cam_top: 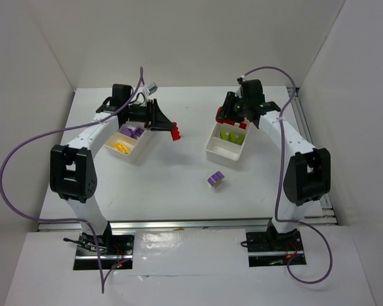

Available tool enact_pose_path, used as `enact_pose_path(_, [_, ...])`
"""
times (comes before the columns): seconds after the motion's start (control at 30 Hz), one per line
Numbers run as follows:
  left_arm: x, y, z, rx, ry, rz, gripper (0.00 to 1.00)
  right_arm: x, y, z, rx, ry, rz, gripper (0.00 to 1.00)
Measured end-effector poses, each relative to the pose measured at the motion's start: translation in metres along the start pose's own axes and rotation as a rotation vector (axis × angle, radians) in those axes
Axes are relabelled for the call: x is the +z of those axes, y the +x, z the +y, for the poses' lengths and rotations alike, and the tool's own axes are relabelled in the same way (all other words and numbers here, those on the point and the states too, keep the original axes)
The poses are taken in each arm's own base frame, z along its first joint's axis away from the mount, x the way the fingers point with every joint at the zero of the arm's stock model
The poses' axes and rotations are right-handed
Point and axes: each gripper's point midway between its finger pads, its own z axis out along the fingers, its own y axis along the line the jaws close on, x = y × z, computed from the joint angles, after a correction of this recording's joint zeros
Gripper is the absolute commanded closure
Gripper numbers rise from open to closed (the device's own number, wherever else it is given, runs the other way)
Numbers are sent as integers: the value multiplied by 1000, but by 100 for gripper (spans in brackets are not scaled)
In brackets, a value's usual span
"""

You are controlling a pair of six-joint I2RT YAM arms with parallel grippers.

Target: Sort the legos into containers by color

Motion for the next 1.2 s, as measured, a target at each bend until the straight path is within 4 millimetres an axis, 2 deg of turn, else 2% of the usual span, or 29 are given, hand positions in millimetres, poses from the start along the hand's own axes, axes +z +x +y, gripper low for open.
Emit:
enact_pose_path(0.07, [6, -8, 1, 3, -63, -15, 100, 3, -12, -27, 10, 162, -41, 90])
enact_pose_path(0.2, [23, -14, -7, 31, -135, -17, 100, 14, -30, -64, 3, 354, -98, 87])
enact_pose_path(0.43, [50, -23, -15, 62, -231, -10, 100, 24, -32, -123, -27, 592, -95, 80])
enact_pose_path(0.57, [58, -28, -11, 58, -264, -10, 100, 27, -34, -146, -27, 658, -90, 61])
enact_pose_path(0.6, [61, -30, -10, 57, -271, -10, 100, 27, -34, -150, -27, 669, -89, 45])
enact_pose_path(0.67, [67, -33, -8, 56, -278, -7, 100, 27, -34, -155, -29, 684, -88, 36])
enact_pose_path(0.87, [89, -37, -8, 53, -282, 8, 100, 30, -43, -159, -28, 696, -105, 32])
enact_pose_path(0.93, [95, -41, -10, 59, -278, 7, 100, 30, -43, -159, -27, 695, -106, 35])
enact_pose_path(0.97, [98, -42, -11, 51, -277, 7, 100, 29, -43, -158, -27, 694, -106, 43])
enact_pose_path(1.03, [105, -46, -13, 53, -270, 10, 100, 26, -41, -155, -22, 678, -113, 47])
enact_pose_path(1.2, [123, -60, -15, 62, -247, -2, 100, -1, -31, -135, 7, 567, -121, 47])
